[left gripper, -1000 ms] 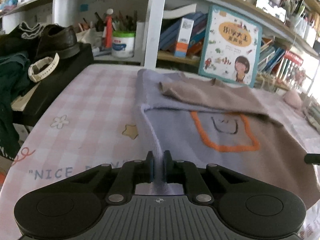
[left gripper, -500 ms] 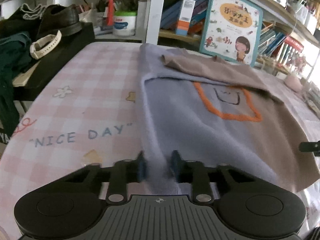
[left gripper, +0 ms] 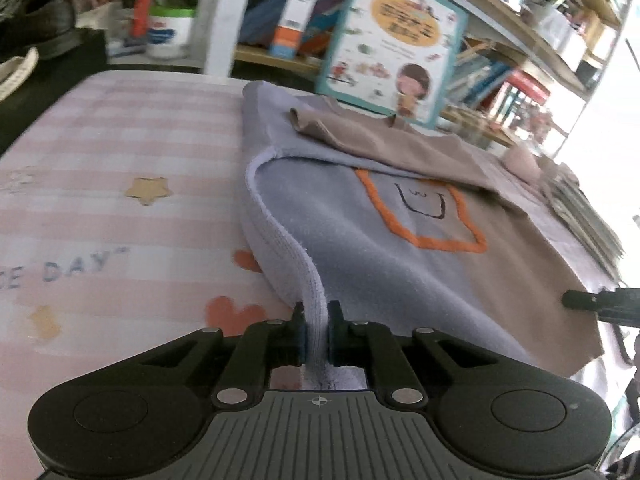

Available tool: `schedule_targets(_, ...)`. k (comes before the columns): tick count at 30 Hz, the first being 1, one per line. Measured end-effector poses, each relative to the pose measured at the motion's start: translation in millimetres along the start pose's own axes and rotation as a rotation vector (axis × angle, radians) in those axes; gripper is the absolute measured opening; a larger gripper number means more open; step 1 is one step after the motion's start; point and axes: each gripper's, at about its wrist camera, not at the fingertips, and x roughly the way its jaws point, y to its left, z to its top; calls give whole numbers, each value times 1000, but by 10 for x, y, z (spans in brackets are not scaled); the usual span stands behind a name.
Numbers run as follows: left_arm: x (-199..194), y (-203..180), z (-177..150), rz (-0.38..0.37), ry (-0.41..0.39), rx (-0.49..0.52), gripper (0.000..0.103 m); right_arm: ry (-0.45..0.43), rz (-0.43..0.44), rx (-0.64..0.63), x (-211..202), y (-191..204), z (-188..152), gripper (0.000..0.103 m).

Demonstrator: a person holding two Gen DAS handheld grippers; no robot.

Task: Fold clothes
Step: 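Grasp the lavender side edge with the left tool while the right tool grasps the beige side edge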

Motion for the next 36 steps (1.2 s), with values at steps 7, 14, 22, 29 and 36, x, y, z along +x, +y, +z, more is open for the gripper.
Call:
schedule_targets(7, -95, 18, -66, -23, 28, -32, 10, 33, 19, 35, -92, -99, -86, 15)
schedule_targets(14, -129, 122, -91, -75, 47, -106, 17, 79, 66, 59, -193, -127, -180, 21)
schedule_targets(22, -114, 146, -85, -130, 51, -125, 33, 86, 72, 65, -244, -87, -252, 21)
schedule_targets(29, -107, 121, -97, -98, 48, -101, 15, 96, 53, 56, -238, -79, -245, 14)
schedule_targets(36, -147, 218, -146, -143, 71, -166, 5, 89, 79, 69, -305, -98, -255, 8)
